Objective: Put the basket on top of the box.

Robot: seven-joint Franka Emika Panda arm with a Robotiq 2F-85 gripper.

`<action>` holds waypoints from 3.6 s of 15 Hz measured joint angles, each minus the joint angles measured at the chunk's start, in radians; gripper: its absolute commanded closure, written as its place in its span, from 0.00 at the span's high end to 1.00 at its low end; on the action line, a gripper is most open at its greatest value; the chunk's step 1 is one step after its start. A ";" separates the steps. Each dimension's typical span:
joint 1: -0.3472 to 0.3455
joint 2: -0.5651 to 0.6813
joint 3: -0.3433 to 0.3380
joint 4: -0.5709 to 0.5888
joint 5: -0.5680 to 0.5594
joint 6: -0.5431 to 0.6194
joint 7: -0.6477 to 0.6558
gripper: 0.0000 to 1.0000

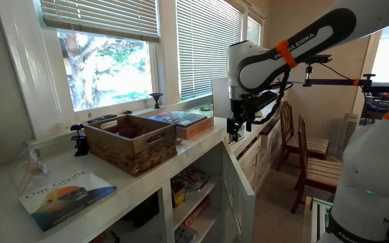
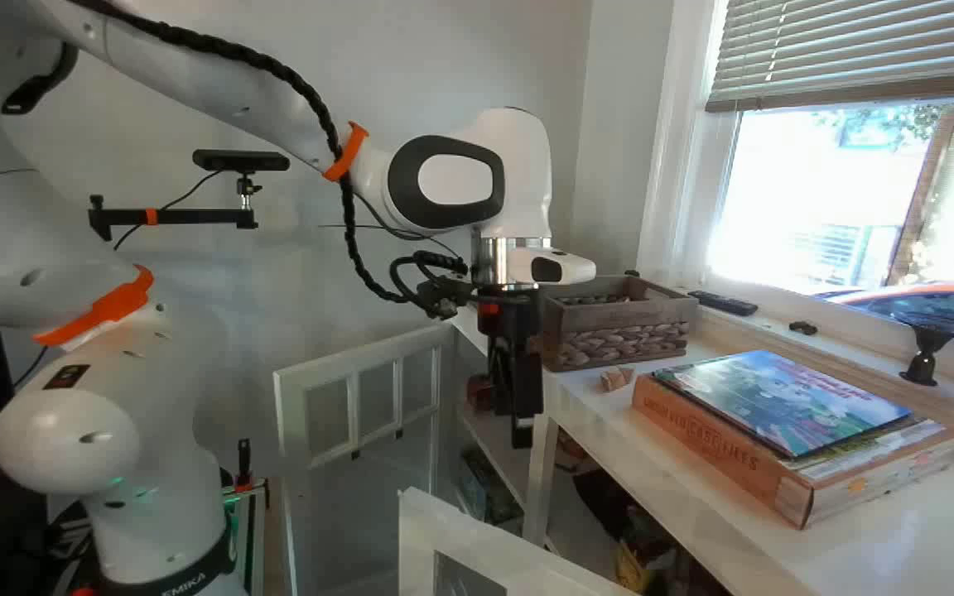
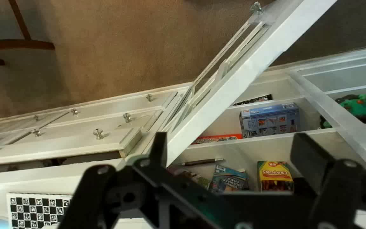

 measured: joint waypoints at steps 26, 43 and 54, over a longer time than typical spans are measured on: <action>0.000 0.000 0.000 0.000 0.000 0.000 0.000 1.00; 0.000 0.000 0.000 0.000 0.000 0.000 0.000 1.00; 0.017 -0.001 -0.001 0.014 -0.040 0.084 -0.071 1.00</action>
